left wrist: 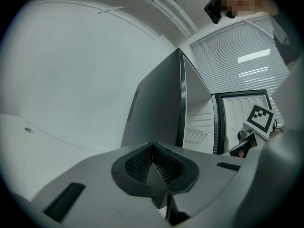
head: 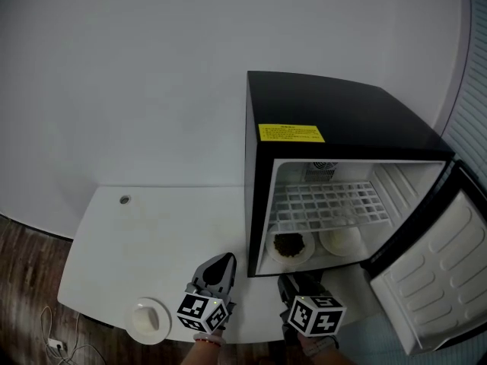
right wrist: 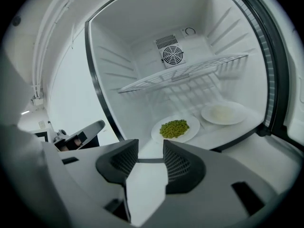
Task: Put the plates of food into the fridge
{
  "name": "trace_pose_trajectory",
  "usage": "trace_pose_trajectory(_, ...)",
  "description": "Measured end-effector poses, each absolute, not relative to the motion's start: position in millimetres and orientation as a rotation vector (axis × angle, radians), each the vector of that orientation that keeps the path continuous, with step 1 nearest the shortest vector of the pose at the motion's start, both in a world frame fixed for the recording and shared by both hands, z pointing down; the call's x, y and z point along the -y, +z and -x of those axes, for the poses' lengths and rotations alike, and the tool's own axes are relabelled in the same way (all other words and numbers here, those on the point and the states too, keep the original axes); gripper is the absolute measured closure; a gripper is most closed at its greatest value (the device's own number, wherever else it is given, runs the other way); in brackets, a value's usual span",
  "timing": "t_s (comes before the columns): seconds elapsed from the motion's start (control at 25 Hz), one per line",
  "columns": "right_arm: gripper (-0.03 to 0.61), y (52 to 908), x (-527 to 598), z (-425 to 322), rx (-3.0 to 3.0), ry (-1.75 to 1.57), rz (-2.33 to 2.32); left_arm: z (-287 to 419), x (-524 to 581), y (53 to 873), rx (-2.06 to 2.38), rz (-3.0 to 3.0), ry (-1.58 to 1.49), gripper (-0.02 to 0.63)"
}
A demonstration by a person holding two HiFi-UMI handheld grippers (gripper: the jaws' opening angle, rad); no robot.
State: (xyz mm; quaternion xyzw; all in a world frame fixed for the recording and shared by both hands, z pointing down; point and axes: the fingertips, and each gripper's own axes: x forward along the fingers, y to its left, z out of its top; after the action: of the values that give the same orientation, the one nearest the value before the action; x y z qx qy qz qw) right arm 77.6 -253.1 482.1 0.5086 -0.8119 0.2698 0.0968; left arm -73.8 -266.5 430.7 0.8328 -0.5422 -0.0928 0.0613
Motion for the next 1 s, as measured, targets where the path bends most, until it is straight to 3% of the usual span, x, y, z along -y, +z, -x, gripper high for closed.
trace_pose_trajectory(0.56, 0.413, 470, 176, -4, 2.505, 0.713, -1.332, 112, 183, 427, 1.678, -2.487, -0.276, 0.606)
trace_pose_trajectory(1.0, 0.517, 472, 119, 48, 2.545, 0.683, -1.194, 150, 115, 435, 1.750, -2.416, -0.278, 0.606)
